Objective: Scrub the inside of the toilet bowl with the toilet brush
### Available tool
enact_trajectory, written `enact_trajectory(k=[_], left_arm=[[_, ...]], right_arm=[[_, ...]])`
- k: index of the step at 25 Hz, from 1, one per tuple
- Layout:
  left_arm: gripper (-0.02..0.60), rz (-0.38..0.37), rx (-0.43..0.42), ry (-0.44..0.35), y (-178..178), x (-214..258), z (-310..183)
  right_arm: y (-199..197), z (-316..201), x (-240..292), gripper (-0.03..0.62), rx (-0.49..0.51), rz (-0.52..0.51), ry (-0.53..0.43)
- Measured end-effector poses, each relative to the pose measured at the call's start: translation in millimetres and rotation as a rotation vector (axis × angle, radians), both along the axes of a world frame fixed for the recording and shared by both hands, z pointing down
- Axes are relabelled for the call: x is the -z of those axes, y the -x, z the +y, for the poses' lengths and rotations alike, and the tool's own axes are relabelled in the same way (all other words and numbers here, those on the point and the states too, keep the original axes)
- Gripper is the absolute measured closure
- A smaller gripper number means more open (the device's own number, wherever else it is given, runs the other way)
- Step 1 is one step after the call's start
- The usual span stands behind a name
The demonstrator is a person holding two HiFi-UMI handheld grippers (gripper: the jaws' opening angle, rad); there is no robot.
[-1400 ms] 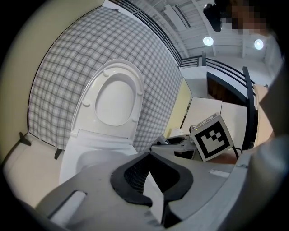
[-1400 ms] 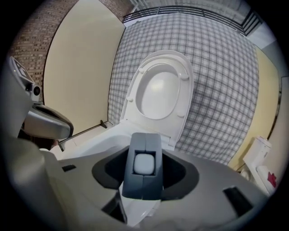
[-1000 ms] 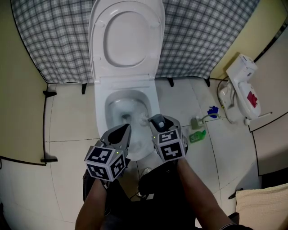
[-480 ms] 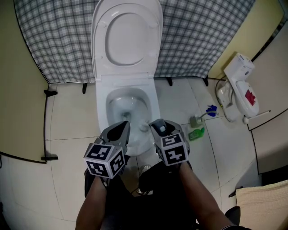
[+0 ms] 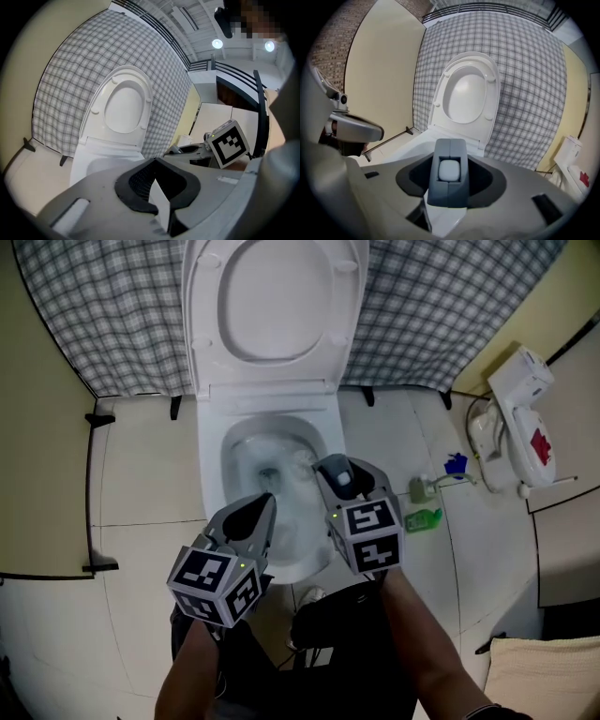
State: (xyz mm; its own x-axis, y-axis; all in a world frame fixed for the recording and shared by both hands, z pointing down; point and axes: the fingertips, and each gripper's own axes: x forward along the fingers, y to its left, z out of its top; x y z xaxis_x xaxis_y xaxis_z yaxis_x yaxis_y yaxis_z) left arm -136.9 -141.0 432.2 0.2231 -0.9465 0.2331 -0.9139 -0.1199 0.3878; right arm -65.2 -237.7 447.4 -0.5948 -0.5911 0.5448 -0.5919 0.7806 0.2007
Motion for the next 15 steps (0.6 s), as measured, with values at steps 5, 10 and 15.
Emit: enact_trajectory(k=[5, 10, 15], left_arm=[[0.572, 0.010, 0.003, 0.017, 2.9, -10.4, -7.6], [0.572, 0.011, 0.008, 0.027, 4.3, -15.0, -6.6], [0.572, 0.014, 0.018, 0.028, 5.8, -8.9, -2.2]], right_arm=[[18.0, -26.7, -4.6, 0.387, 0.017, -0.013, -0.028], [23.4, -27.4, -12.8, 0.385, 0.027, 0.000, -0.014], [12.5, -4.9, -21.3, 0.385, 0.026, 0.036, 0.028]])
